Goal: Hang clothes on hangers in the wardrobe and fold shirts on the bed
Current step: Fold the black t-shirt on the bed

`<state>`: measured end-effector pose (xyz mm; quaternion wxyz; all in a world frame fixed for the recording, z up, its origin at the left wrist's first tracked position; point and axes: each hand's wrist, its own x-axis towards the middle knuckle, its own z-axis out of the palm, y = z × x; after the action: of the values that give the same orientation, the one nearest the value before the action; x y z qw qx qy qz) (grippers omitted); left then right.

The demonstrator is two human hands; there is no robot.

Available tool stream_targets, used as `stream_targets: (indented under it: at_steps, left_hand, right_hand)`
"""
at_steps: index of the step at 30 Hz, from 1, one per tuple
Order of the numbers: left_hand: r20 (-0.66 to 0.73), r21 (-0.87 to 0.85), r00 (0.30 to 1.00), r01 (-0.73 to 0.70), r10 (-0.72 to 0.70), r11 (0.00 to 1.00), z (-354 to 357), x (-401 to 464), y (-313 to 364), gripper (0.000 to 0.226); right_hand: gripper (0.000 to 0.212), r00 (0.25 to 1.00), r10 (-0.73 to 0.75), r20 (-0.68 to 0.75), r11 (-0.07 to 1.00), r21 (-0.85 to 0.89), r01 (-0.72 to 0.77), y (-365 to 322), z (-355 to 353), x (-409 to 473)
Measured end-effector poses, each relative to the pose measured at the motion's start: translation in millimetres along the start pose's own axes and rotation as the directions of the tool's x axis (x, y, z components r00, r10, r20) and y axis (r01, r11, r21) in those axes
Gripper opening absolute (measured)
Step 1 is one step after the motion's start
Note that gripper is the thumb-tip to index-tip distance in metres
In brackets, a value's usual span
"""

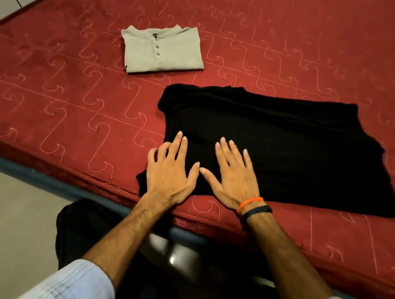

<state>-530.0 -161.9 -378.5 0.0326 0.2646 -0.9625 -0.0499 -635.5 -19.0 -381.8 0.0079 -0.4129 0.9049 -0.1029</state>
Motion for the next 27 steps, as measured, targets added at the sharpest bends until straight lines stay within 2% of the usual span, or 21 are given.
stream_targets:
  at_steps: [2, 6, 10, 12, 15, 20, 27]
  left_hand:
    - [0.012, -0.010, 1.000, 0.005, -0.005, 1.000, -0.6, -0.1, 0.1, 0.078]
    - [0.005, -0.001, 1.000, 0.007, -0.007, 1.000, -2.1, -0.3, 0.8, 0.078]
    - [0.019, 0.012, 1.000, 0.008, -0.009, 1.000, -5.7, 0.8, 3.2, 0.076]
    - [0.031, 0.000, 0.999, 0.018, -0.018, 1.000, -10.5, 0.3, 8.9, 0.074]
    - [0.047, -0.035, 0.999, 0.025, -0.024, 0.999, -18.9, -0.2, 22.5, 0.067]
    - [0.064, -0.123, 0.996, -0.060, 0.068, 0.991, -35.1, 3.2, 52.5, 0.060]
    - [0.068, -0.242, 0.982, -0.157, 0.178, 0.957, -50.2, 18.7, 96.8, 0.057]
  right_hand:
    - [0.090, 0.998, 0.043, 0.037, 0.998, 0.037, -0.044, 2.3, 0.1, 0.2]
    - [0.096, 0.999, 0.047, 0.010, 0.990, 0.135, -0.048, 2.3, -4.1, -0.4]
    - [0.084, 0.989, 0.112, -0.097, 0.939, 0.335, -0.073, 10.2, -18.1, -10.8]
    - [0.072, 0.981, 0.135, -0.141, 0.939, 0.336, -0.081, 19.3, -26.0, -16.0]
    - [0.059, 0.978, 0.159, -0.132, 0.944, 0.311, -0.111, 34.0, -35.4, -23.3]
    - [0.055, 0.958, 0.219, -0.183, 0.934, 0.324, -0.151, 54.8, -51.3, -40.5]
    - [0.053, 0.945, 0.281, -0.166, 0.933, 0.279, -0.228, 85.2, -73.9, -57.2]
